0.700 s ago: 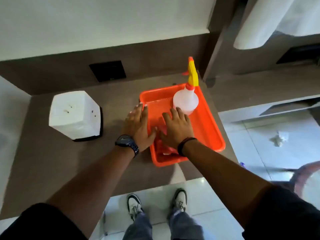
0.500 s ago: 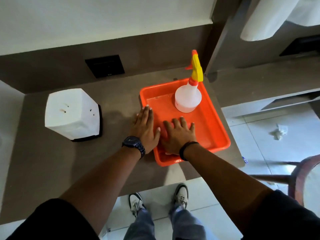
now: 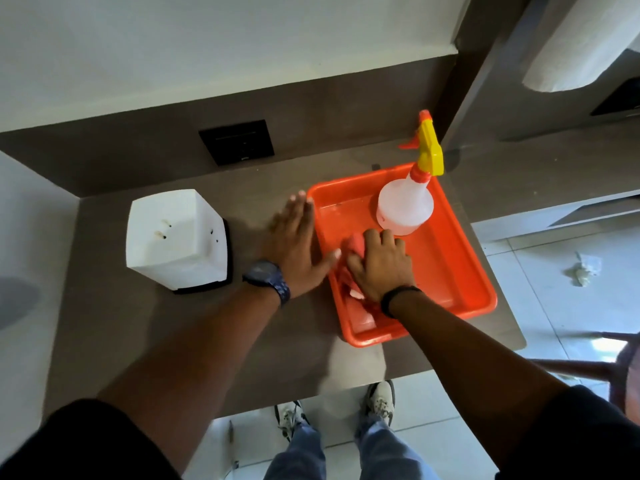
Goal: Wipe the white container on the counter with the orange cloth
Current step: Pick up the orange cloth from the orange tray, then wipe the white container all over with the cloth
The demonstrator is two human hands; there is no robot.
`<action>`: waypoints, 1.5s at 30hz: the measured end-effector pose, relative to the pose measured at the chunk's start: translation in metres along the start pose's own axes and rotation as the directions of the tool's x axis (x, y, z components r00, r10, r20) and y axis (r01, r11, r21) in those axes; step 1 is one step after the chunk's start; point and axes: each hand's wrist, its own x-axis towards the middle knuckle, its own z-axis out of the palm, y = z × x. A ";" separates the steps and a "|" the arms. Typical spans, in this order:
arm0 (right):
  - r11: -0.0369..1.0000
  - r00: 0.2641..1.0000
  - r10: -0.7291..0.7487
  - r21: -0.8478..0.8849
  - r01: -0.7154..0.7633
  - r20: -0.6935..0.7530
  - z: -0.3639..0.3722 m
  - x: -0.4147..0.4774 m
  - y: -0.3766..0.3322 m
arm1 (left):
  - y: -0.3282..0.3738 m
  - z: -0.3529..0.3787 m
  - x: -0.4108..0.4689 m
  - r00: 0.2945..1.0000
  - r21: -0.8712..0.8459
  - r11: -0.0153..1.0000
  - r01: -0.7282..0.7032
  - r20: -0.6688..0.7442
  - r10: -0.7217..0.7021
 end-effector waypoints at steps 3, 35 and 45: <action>0.948 0.978 -0.070 0.293 0.128 -0.198 -0.022 0.023 -0.038 | -0.036 -0.066 0.010 0.981 0.045 0.997 -0.061 -0.184 0.068; 0.321 0.998 -0.009 0.946 -0.053 0.059 0.091 0.022 -0.227 | -0.138 -0.136 -0.021 0.936 0.244 0.968 0.064 0.322 -0.143; 0.260 0.966 0.035 0.931 -0.256 0.256 0.103 0.031 -0.222 | -0.142 -0.132 -0.024 0.942 0.298 0.949 0.108 0.274 -0.193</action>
